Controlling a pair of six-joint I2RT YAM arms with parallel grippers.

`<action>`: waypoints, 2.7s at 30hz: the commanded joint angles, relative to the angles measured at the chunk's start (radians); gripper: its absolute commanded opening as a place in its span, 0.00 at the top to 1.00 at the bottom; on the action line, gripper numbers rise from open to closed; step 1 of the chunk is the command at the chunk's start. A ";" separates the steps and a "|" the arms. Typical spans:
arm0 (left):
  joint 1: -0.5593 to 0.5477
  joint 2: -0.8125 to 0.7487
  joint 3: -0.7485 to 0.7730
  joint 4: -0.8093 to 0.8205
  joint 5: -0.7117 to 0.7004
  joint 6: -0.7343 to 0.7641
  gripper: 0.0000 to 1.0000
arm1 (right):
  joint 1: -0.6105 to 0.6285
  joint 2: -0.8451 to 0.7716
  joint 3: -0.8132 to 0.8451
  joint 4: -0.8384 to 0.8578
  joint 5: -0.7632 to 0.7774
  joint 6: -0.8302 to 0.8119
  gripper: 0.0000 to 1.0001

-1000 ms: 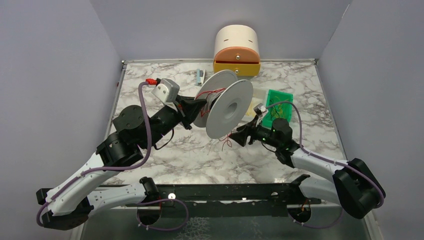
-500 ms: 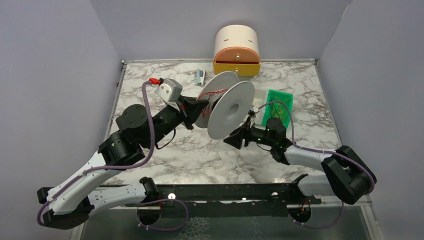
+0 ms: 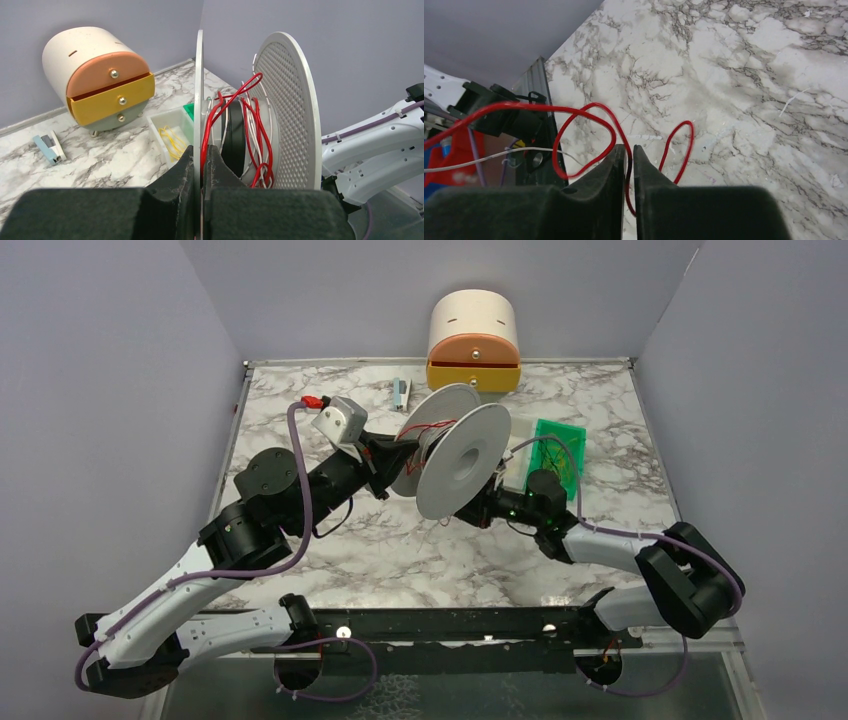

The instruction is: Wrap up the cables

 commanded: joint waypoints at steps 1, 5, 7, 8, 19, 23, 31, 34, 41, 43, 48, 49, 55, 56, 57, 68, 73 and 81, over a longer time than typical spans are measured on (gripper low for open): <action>-0.004 -0.036 0.029 0.123 -0.067 -0.016 1.00 | 0.014 0.012 -0.006 0.038 -0.011 0.005 0.97; -0.004 -0.038 0.019 0.140 -0.161 -0.012 1.00 | 0.049 0.007 -0.039 0.037 0.012 0.005 0.99; -0.004 -0.034 0.012 0.150 -0.220 -0.010 1.00 | 0.071 0.004 -0.058 0.038 0.032 0.003 0.99; -0.004 -0.034 0.008 0.159 -0.243 -0.008 1.00 | 0.081 0.001 -0.068 0.040 0.039 0.005 0.99; -0.004 0.046 -0.055 0.288 -0.615 0.104 1.00 | 0.237 -0.095 -0.120 -0.043 0.135 -0.005 0.99; -0.002 0.109 -0.081 0.366 -0.772 0.190 1.00 | 0.297 -0.193 -0.125 -0.151 0.168 -0.010 0.99; 0.089 0.260 -0.124 0.494 -0.854 0.242 1.00 | 0.402 -0.454 -0.075 -0.448 0.258 -0.026 0.99; 0.134 0.315 -0.116 0.512 -0.839 0.233 1.00 | 0.423 -0.536 -0.031 -0.572 0.273 -0.028 0.99; 0.156 0.421 -0.107 0.566 -0.847 0.281 1.00 | 0.448 -0.644 0.140 -0.814 0.280 -0.036 0.99; 0.160 0.442 -0.115 0.575 -0.849 0.291 1.00 | 0.449 -0.657 0.204 -0.870 0.287 -0.050 0.99; 0.165 0.469 -0.141 0.577 -0.850 0.298 1.00 | 0.449 -0.651 0.401 -1.037 0.342 -0.106 0.99; 0.165 0.472 -0.146 0.574 -0.847 0.298 1.00 | 0.449 -0.647 0.437 -1.063 0.358 -0.119 0.99; 0.167 0.479 -0.180 0.534 -0.796 0.290 1.00 | 0.449 -0.601 0.628 -1.177 0.451 -0.184 0.99; 0.165 0.477 -0.186 0.525 -0.780 0.287 1.00 | 0.449 -0.589 0.661 -1.195 0.471 -0.192 0.99; 0.166 0.474 -0.191 0.510 -0.761 0.284 1.00 | 0.449 -0.575 0.692 -1.214 0.493 -0.202 0.99; 0.167 0.398 -0.279 0.336 -0.570 0.251 1.00 | 0.448 -0.407 0.985 -1.369 0.832 -0.393 0.99; 0.165 0.324 -0.331 0.239 -0.462 0.203 1.00 | 0.449 -0.372 1.036 -1.357 0.969 -0.465 0.99; 0.162 0.194 -0.375 0.098 -0.229 0.188 1.00 | 0.447 -0.304 1.037 -1.280 1.078 -0.543 0.99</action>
